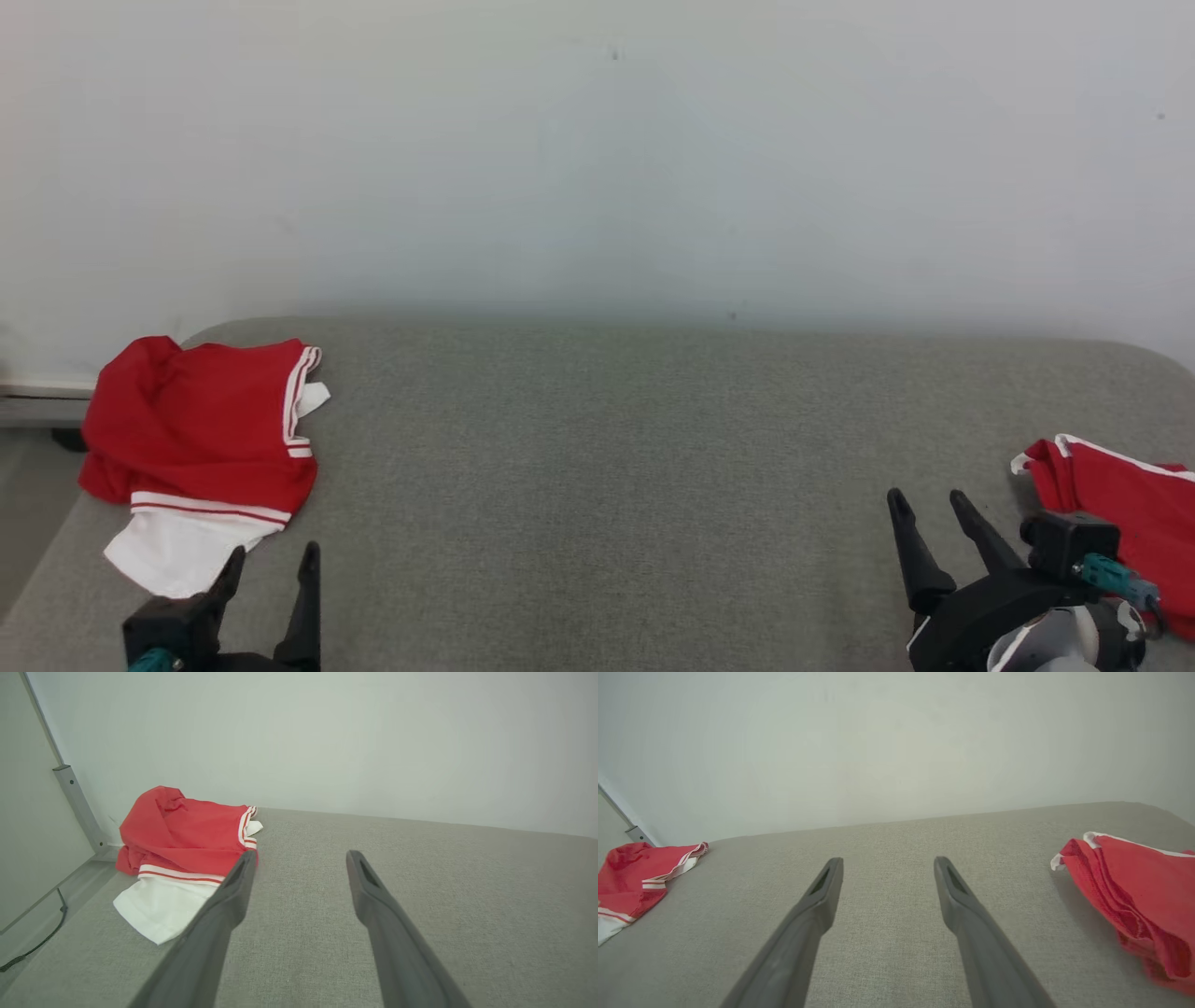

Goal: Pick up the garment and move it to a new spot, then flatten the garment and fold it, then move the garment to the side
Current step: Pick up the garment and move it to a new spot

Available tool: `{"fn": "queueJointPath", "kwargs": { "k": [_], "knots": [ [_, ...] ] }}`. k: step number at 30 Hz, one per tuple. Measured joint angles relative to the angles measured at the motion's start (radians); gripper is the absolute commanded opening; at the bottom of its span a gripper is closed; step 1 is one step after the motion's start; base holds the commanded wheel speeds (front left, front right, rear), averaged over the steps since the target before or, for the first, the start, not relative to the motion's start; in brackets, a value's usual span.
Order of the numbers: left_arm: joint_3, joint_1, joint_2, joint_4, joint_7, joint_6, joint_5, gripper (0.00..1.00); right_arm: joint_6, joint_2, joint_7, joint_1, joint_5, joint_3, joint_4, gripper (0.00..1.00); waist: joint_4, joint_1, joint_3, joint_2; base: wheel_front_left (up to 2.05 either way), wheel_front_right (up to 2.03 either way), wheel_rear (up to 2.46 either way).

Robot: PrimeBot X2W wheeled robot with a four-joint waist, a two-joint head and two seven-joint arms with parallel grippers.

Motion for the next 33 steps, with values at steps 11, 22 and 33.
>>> {"fn": "queueJointPath", "kwargs": {
  "k": [11,22,33],
  "knots": [
    [0.065,0.053,0.04,-0.047,-0.007,0.001,0.023,1.0,0.022,0.061,0.034,-0.049,0.0,0.067,0.013,1.0,0.149,0.0,0.001,0.0,0.0,0.0,0.0],
    [0.088,0.055,0.038,-0.067,0.01,0.001,0.021,1.0,0.023,0.076,0.034,-0.077,0.002,0.068,0.02,1.0,0.302,0.0001,0.025,0.0,0.0,0.0,0.0],
    [0.074,-0.025,-0.008,-0.03,0.043,-0.002,-0.017,1.0,0.023,0.067,0.033,-0.071,0.003,0.067,0.028,1.0,0.358,0.0001,0.051,0.0001,0.0,0.0,0.0]
  ]
}}
